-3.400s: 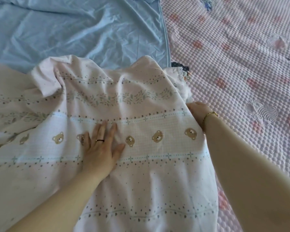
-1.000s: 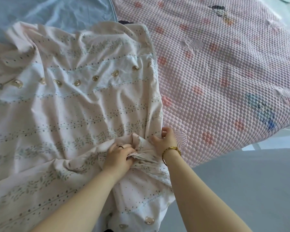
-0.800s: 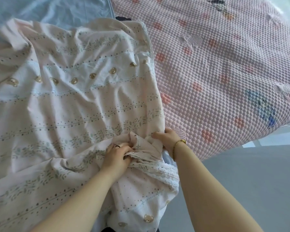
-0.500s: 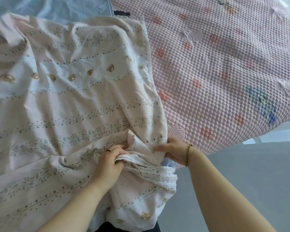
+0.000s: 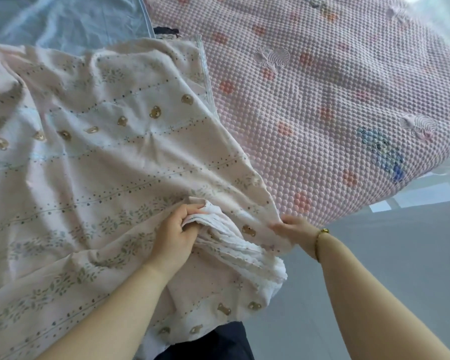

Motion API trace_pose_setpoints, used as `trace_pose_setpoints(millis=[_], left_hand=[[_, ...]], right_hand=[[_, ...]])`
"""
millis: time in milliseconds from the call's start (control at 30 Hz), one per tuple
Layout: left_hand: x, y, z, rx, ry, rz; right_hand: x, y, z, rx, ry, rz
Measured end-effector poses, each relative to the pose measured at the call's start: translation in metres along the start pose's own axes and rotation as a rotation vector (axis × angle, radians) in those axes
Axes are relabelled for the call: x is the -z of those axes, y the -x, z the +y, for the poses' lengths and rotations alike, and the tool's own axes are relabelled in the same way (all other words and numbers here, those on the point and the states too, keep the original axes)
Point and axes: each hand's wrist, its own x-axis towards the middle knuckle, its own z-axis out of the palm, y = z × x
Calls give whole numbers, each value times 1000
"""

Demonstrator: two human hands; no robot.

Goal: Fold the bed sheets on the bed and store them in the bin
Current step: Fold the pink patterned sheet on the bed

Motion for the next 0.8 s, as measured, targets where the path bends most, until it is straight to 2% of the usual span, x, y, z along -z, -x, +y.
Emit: trace_pose_setpoints(millis=[33, 67, 100, 133, 167, 233, 267, 333, 467, 533, 633, 667, 700, 767, 800], left_hand=[[-5, -6, 0, -4, -12, -9], [-9, -11, 0, 0, -17, -16], [-12, -14, -1, 11, -18, -20], [-13, -16, -1, 22, -18, -19], [-14, -18, -2, 28, -21, -19], [-15, -19, -3, 25, -28, -12], [-17, -20, -3, 22, -29, -14], [-23, -22, -7, 46, -21, -41], [-44, -27, -6, 146, -33, -71], [-49, -31, -4, 189, -64, -137], [-51, -35, -11, 188, -72, -290], [-52, -35, -16, 151, -179, -321], [-52, -33, -25, 72, -397, -333], [-53, -32, -48, -148, -832, -278], [-52, -31, -56, -207, -948, -260]], right_hand=[[-5, -1, 1, -60, 54, -105], [-9, -2, 3, -97, 176, -133], [-9, -5, 7, -95, 300, -75], [-6, -8, 10, -61, 367, 57], [-2, -8, 12, -8, 307, 244], [7, -2, 18, 129, -36, 571], [10, 0, 23, 151, -209, 625], [4, 1, 42, 64, -441, 576], [-44, 6, 96, -300, -619, 319], [-70, 13, 108, -343, -834, 240], [-96, 15, 117, -350, -1267, 387], [-102, 14, 120, -385, -1374, 453], [-107, 12, 122, -425, -1444, 474], [-119, 0, 127, -473, -1491, 439], [-125, -7, 131, -464, -1518, 404]])
